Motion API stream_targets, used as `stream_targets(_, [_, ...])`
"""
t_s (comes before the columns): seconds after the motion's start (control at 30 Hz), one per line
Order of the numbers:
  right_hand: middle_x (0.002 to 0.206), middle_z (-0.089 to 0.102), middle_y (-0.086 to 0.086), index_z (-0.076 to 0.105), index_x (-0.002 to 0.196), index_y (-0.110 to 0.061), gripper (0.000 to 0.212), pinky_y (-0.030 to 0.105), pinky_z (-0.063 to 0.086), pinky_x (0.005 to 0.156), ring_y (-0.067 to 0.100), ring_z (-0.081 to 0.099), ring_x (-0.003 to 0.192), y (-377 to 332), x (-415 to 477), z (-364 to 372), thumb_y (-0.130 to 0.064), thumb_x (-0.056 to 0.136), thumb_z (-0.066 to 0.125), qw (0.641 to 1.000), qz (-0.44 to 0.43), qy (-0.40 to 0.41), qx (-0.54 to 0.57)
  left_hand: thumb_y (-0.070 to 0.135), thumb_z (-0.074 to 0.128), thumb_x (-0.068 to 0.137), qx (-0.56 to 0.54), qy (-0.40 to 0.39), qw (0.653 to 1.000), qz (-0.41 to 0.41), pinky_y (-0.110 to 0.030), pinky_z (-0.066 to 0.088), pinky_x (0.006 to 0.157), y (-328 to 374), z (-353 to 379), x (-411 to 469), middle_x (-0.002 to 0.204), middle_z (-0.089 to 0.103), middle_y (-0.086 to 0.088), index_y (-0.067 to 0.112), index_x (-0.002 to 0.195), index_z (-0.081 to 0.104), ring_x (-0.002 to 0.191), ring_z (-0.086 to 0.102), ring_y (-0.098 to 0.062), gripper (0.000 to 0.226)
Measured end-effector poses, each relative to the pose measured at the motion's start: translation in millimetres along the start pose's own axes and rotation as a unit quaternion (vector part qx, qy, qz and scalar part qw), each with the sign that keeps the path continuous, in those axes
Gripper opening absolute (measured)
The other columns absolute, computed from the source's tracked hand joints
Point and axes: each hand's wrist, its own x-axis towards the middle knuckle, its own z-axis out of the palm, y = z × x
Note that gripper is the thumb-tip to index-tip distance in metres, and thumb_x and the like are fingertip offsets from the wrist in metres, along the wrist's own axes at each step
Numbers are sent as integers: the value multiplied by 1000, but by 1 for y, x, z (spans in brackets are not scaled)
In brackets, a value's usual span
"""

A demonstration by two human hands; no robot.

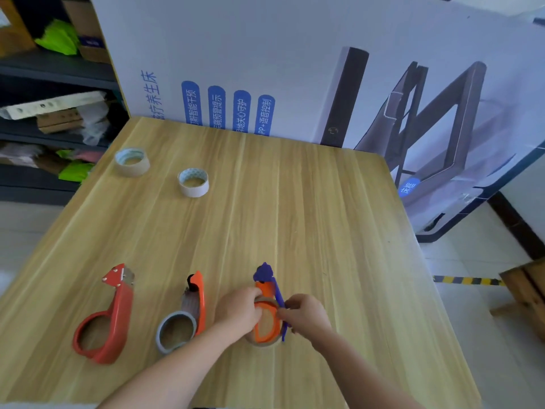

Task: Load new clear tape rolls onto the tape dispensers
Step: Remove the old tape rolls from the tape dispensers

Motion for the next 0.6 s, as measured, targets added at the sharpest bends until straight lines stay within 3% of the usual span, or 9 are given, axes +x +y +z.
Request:
stream_targets(0.07, [89, 71, 5, 62, 93, -17, 27, 34, 60, 70, 17, 68, 77, -5, 11, -19, -28, 70, 71, 994, 24, -50, 91, 17, 49, 82, -65, 11, 998, -5, -27, 44, 65, 10, -6, 10, 95, 69, 9, 32, 103, 66, 87, 64, -18, 31])
stream_targets(0.13, [83, 70, 6, 66, 97, -8, 36, 35, 60, 72, 18, 68, 71, -13, 21, -37, -29, 70, 76, 986, 23, -103, 132, 17, 51, 82, -124, 21, 992, -9, -28, 49, 68, 21, -14, 21, 95, 70, 11, 33, 101, 67, 86, 64, -16, 30])
stream_targets(0.23, [74, 68, 7, 66, 92, -4, 37, 36, 58, 72, 20, 63, 64, -25, 32, -58, -31, 71, 79, 981, -4, -98, 169, 21, 60, 84, -198, 113, 974, -19, -33, 53, 75, 37, -26, 30, 96, 66, 11, 28, 95, 65, 85, 63, -14, 14])
stream_targets(0.3, [73, 66, 10, 64, 83, -6, 31, 38, 55, 71, 23, 61, 64, -34, 38, -68, -32, 72, 78, 975, -12, -82, 207, 21, 61, 84, -132, 238, 960, 60, -30, 48, 76, 46, -30, 32, 94, 58, 9, 19, 92, 63, 88, 55, -14, 8])
stream_targets(0.37, [72, 63, 11, 63, 79, -6, 30, 36, 53, 68, 24, 59, 62, -43, 41, -76, -31, 73, 78, 968, -23, -65, 241, 23, 57, 79, -82, 303, 938, 151, -29, 43, 72, 55, -31, 27, 84, 51, 10, 17, 81, 62, 82, 51, -14, 8])
stream_targets(0.5, [65, 57, 8, 62, 81, -3, 33, 34, 56, 64, 22, 59, 58, -61, 47, -87, -31, 74, 78, 957, -35, -48, 284, 33, 63, 68, 1, 284, 938, 200, -28, 38, 69, 55, -32, 26, 82, 58, 12, 23, 79, 60, 79, 55, -13, 15])
stream_targets(0.6, [66, 59, 7, 64, 81, -2, 36, 35, 60, 68, 20, 62, 58, -71, 51, -90, -35, 75, 78, 960, -33, -65, 270, 24, 75, 66, 26, 260, 947, 186, -27, 34, 69, 52, -44, 37, 81, 58, 12, 23, 79, 57, 79, 54, -14, 22])
